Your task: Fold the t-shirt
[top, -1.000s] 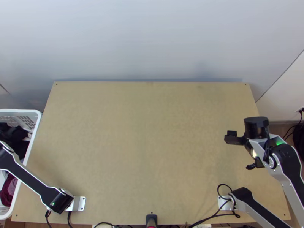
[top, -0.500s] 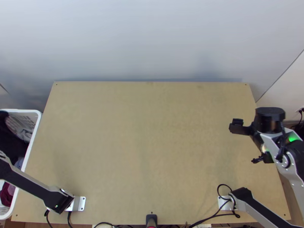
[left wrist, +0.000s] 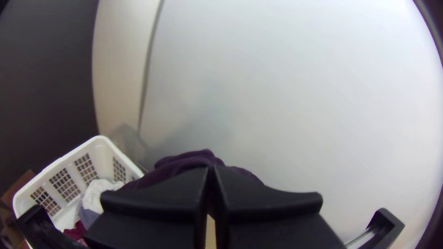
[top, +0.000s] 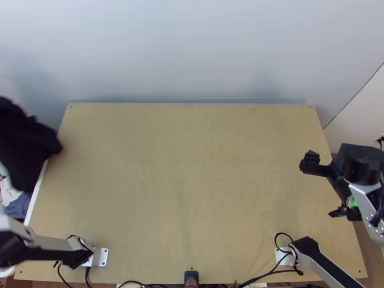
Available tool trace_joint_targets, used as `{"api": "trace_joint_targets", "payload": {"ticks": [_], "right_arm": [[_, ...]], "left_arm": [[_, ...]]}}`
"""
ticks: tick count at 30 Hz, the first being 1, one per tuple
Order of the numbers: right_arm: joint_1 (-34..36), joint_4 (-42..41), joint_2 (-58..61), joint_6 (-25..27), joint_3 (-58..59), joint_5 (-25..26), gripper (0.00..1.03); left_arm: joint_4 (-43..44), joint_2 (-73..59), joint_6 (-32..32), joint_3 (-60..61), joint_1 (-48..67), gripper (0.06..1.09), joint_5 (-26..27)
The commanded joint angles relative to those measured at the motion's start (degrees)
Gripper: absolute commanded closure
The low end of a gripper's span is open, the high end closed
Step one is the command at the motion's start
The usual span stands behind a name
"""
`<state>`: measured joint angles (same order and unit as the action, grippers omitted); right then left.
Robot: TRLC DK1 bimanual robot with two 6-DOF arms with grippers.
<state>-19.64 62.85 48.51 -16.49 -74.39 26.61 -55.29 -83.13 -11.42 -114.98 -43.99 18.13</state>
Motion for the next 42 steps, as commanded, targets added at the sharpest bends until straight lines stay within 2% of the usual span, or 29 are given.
{"api": "trace_joint_targets", "payload": {"ticks": [1,5,9,12,15,17,22,25,30,35,42], "right_arm": [[0.30,0.52,-3.25,-0.30,1.18,0.11,0.04],[0.65,0.61,-4.30,-0.30,2.06,0.11,0.04],[1.27,1.31,-5.53,-0.30,3.37,0.02,0.04],[1.62,2.01,-6.41,-0.38,4.08,0.11,0.04],[2.15,2.63,-7.20,-0.38,4.69,0.02,0.04],[2.41,2.72,-7.73,-0.38,5.04,0.11,0.04],[3.20,2.72,-8.35,-0.38,4.96,0.02,0.04],[3.29,2.80,-8.70,-0.38,4.78,0.02,0.04],[3.29,2.98,-8.96,-0.38,3.55,-0.24,0.04],[1.45,2.89,-8.70,-0.38,3.11,-0.51,0.04],[1.01,-0.71,-7.82,1.02,3.55,-0.33,0.05]], "left_arm": [[-0.35,15.81,-2.29,5.38,18.32,1.05,1.03],[-0.17,22.49,-7.12,13.20,40.03,1.05,-4.33],[3.96,26.79,-11.52,25.42,63.67,1.05,-17.25],[9.23,28.64,-12.31,34.82,75.19,1.05,-24.28],[13.10,28.38,-12.40,41.15,82.57,1.05,-29.73],[15.38,27.50,-12.40,43.96,84.15,1.05,-30.17],[18.90,23.54,-11.08,47.30,89.78,1.05,-36.94],[20.92,20.55,-8.62,48.01,94.44,1.05,-39.22],[24.53,12.38,-8.36,45.90,100.06,1.05,-39.75],[24.26,1.57,-8.09,40.10,106.21,1.05,-40.02],[23.91,-16.36,-8.71,22.25,112.01,1.05,-40.37]]}}
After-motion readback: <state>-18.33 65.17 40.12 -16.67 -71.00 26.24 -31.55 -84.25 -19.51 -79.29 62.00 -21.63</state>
